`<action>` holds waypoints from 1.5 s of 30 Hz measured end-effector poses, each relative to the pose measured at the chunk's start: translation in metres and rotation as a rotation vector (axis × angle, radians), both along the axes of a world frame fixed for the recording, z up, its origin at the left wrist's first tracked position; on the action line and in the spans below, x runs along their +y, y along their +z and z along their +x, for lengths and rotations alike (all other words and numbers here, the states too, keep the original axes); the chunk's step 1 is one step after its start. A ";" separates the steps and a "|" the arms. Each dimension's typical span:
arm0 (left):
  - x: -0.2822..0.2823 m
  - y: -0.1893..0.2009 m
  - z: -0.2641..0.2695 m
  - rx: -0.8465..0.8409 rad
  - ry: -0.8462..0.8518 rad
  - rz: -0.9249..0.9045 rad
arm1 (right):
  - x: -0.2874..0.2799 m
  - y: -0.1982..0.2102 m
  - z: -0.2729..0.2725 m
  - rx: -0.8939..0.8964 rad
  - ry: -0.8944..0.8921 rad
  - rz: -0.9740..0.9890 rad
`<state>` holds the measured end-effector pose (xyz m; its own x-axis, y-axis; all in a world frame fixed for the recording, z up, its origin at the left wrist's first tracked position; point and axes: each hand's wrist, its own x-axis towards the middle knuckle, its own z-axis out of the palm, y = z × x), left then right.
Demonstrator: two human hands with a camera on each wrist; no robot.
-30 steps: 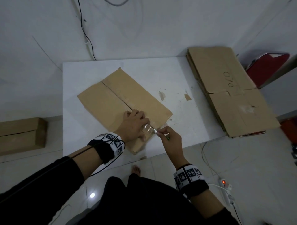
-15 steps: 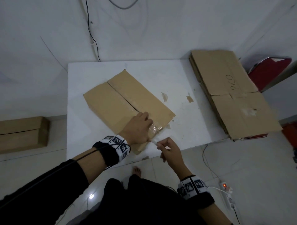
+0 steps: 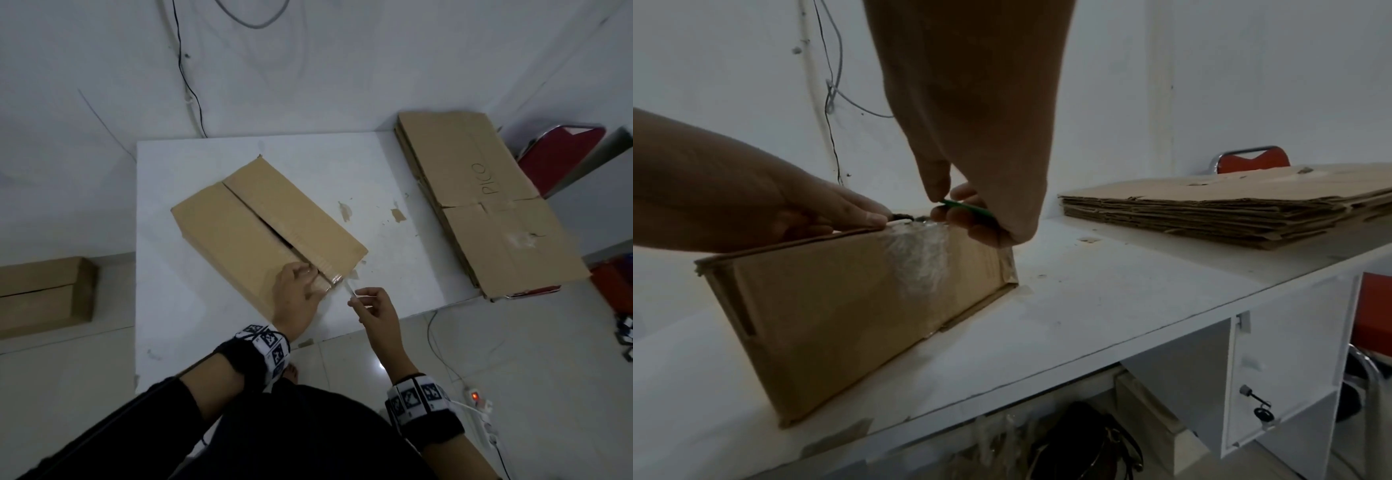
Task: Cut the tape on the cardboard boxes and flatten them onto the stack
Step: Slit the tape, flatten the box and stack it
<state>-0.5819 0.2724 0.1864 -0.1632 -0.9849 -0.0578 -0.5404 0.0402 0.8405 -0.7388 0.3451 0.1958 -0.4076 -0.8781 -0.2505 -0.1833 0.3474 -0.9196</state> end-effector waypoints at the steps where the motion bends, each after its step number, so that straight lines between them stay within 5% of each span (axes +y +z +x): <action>1: 0.001 0.002 -0.002 0.080 0.052 0.034 | -0.002 0.000 0.003 0.016 0.004 -0.001; 5: -0.001 0.009 -0.003 0.310 0.152 0.104 | -0.008 0.003 0.010 0.135 0.056 -0.078; 12: -0.001 -0.002 0.001 0.173 0.034 0.094 | -0.012 -0.001 0.012 0.260 0.227 -0.160; 24: -0.005 -0.007 0.004 0.051 -0.024 0.075 | -0.023 -0.012 0.017 0.423 0.186 -0.148; 30: -0.008 -0.006 0.003 0.085 -0.043 0.099 | -0.018 -0.010 -0.005 0.455 0.004 -0.132; 34: -0.012 0.005 0.001 0.182 0.104 0.145 | -0.022 0.001 -0.031 0.359 -0.186 -0.132; 39: -0.045 0.039 -0.008 0.502 0.473 0.409 | -0.087 0.013 -0.032 0.363 -0.123 -0.184; 45: -0.095 0.063 -0.014 0.535 0.637 0.548 | -0.111 0.016 -0.017 0.377 0.009 -0.062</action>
<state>-0.5957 0.1772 0.2497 0.2486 -0.7571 -0.6041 0.1294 -0.5922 0.7954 -0.7560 0.2338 0.2113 -0.4533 -0.8909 -0.0306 -0.5153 0.2899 -0.8065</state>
